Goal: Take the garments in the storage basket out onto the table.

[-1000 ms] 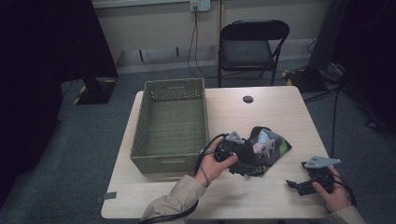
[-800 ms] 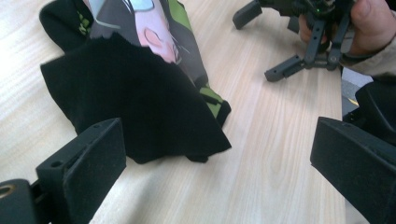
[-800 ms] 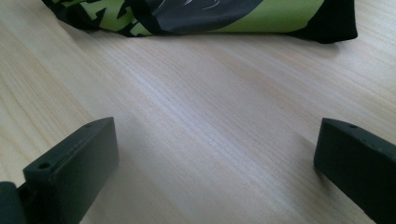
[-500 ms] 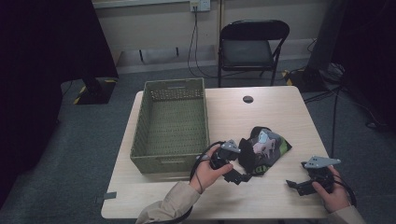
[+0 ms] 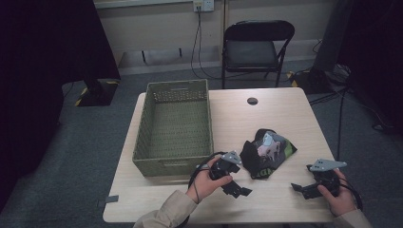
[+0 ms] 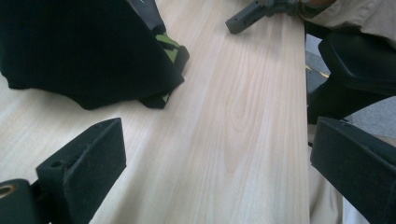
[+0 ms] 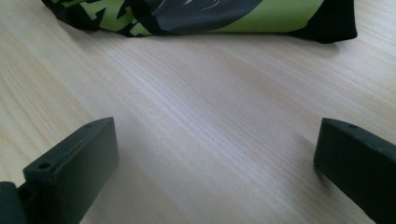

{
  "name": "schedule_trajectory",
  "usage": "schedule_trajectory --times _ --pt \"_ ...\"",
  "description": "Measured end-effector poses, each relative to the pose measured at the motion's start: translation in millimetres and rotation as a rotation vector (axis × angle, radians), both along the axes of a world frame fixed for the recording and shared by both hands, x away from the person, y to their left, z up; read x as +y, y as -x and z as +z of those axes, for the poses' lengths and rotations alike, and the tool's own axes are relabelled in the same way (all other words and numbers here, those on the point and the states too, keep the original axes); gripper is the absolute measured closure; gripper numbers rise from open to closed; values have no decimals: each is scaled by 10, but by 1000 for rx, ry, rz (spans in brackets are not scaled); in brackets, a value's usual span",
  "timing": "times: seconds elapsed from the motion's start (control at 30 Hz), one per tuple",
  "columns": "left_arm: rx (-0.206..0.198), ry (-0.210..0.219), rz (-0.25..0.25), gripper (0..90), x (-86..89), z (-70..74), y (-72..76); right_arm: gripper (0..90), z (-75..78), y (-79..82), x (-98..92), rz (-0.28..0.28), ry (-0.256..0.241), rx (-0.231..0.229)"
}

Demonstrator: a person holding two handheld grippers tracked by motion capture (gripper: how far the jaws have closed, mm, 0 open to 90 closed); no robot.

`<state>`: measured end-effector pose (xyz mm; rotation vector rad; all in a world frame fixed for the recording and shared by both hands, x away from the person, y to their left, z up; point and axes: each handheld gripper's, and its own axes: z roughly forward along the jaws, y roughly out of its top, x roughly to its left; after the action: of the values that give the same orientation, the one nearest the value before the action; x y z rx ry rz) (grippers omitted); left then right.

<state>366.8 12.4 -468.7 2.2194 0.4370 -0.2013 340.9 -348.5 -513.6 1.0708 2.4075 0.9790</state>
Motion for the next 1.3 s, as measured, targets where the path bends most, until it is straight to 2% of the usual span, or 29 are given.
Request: schedule_trajectory --times 0.7,0.83,1.3 --pt "31 -24 -6 30 243 -113 71 0 0 0 0 0 0 0" --pt "28 -36 -17 40 296 -143 83 0 0 0 0 0 0 1" --pt "21 -49 6 36 532 -172 139 0 0 0 0 0 0 1"
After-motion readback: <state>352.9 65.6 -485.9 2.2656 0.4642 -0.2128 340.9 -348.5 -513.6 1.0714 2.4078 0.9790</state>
